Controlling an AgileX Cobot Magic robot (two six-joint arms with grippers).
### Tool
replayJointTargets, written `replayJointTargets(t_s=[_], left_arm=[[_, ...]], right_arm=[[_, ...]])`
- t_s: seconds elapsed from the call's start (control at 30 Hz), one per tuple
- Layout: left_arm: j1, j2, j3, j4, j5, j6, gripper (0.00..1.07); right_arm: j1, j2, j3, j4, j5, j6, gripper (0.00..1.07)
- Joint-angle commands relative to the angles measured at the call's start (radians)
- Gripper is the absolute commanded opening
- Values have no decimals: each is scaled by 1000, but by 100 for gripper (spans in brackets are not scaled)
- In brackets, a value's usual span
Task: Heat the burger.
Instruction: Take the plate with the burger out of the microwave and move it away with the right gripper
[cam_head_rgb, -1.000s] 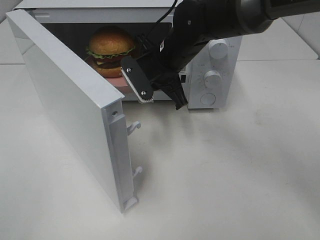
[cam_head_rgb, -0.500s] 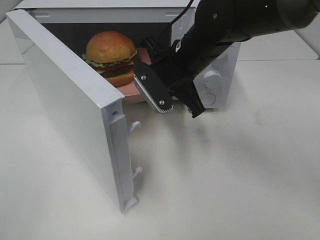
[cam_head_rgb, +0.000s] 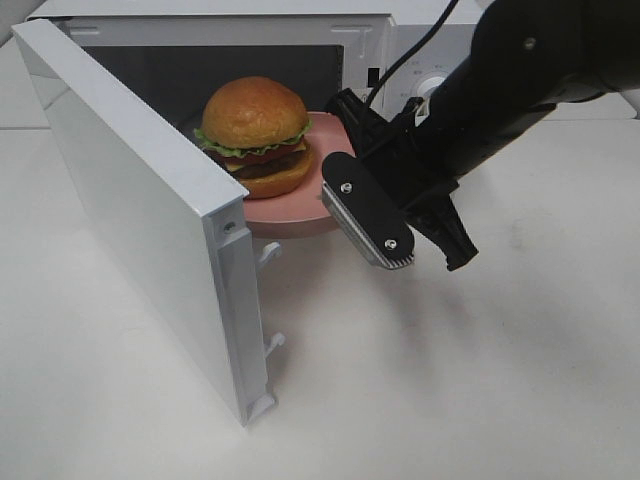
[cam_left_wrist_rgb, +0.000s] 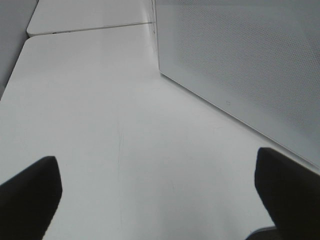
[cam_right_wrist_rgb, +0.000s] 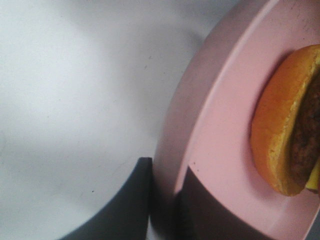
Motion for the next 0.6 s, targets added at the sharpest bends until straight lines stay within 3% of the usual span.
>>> replayJointTargets(t_s=[0.03,0.27,0.6], left_arm=[[1,-5,3,-3,1,-5,98],[1,-5,3,-3,1,-5,98],[1,-5,3,-3,1,-5,98]], right_arm=[[-6,-61,35,6,-76,3,0],[-6,-194,188,2,-82,71,0],[-6,-339,304,-56,-73,178,0]])
